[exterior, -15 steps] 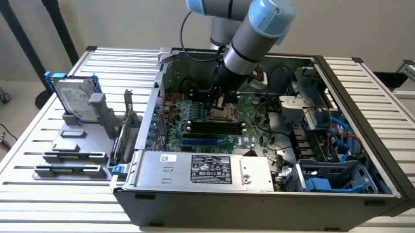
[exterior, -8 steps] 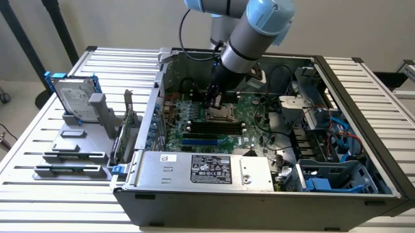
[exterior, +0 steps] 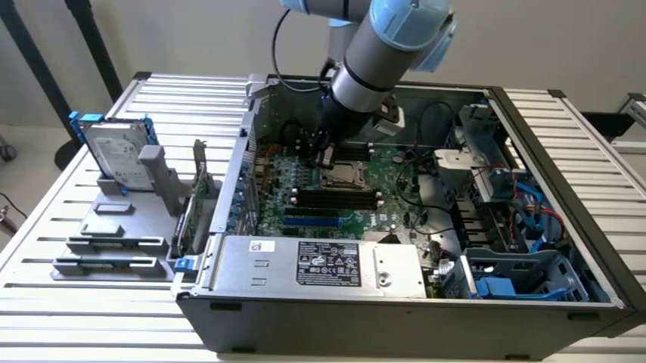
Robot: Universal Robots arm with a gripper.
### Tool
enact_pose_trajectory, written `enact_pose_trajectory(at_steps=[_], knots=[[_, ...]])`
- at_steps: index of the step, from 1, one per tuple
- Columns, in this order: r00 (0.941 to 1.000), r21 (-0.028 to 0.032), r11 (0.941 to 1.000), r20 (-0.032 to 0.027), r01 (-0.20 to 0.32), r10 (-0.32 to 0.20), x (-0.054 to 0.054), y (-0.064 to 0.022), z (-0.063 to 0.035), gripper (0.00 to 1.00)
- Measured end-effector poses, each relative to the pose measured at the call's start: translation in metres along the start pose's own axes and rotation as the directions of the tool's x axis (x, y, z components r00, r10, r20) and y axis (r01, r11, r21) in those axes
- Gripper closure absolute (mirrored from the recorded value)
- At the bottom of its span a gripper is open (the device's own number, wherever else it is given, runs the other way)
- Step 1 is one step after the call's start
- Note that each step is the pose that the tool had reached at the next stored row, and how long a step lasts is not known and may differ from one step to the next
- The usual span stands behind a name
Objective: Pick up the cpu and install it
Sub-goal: 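Close the cpu cover, then install the first cpu locking lever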
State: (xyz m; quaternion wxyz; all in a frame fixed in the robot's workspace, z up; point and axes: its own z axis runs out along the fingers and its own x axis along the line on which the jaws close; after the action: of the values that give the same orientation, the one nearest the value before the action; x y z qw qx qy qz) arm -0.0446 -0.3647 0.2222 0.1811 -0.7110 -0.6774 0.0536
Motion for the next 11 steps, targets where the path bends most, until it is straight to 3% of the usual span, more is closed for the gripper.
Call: enact_pose_trajectory(at_steps=[4,11], knots=[[1.0,0.0013,1.0,-0.004,0.001,-0.001,-0.0029,-0.0081,-0.0024,0.89],[1.0,0.0017,1.0,-0.0046,0.001,-0.001,-0.0029,-0.0082,-0.0026,0.89]])
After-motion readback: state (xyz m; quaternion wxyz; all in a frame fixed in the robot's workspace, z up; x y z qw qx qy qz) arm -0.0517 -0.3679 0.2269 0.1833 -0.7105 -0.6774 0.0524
